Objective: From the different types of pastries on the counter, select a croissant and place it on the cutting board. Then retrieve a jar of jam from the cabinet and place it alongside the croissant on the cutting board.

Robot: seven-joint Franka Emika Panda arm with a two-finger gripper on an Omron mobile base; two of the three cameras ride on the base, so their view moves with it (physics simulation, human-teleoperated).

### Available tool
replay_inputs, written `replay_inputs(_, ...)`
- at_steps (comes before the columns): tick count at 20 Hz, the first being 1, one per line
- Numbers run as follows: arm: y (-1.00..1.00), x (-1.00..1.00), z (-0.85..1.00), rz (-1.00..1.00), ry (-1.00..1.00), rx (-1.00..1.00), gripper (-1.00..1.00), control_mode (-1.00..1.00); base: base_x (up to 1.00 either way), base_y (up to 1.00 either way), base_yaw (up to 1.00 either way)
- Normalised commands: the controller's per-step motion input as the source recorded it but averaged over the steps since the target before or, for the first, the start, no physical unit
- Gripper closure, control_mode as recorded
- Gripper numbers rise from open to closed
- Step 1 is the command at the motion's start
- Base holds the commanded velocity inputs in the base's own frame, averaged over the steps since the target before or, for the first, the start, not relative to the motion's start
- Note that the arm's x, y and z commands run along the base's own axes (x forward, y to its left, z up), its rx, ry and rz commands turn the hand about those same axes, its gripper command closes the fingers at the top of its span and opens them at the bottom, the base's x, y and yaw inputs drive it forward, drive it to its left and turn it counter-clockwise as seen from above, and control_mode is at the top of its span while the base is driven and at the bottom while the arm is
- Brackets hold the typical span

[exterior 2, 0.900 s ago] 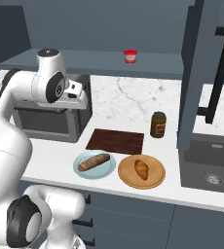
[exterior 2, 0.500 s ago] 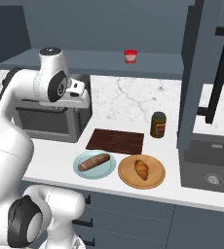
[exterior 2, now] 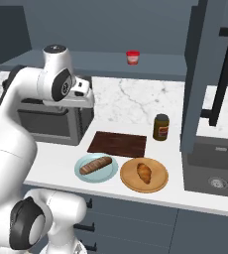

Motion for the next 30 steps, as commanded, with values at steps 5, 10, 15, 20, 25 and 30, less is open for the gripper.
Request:
replay_inputs(5, -0.31, 0.00, 0.17, 0.00, 0.00, 0.00, -1.00, -1.00, 0.00, 0.00, 0.00)
replay_inputs(10, -0.37, 0.00, 0.23, 0.00, 0.00, 0.00, -1.00, -1.00, 0.00, 0.00, 0.00)
replay_inputs(15, -0.32, 0.00, 0.32, 0.00, 0.00, -0.01, -1.00, -1.00, 0.00, 0.00, 0.00)
replay_inputs(20, -0.26, 0.00, 0.35, 0.00, 0.00, -0.03, -1.00, -1.00, 0.00, 0.00, 0.00)
replay_inputs(25, -0.18, 0.00, 0.37, 0.00, 0.00, -0.01, -1.00, -1.00, 0.00, 0.00, 0.00)
replay_inputs(30, -0.15, 0.01, 0.40, 0.00, -0.03, 0.00, -1.00, -1.00, 0.00, 0.00, 0.00)
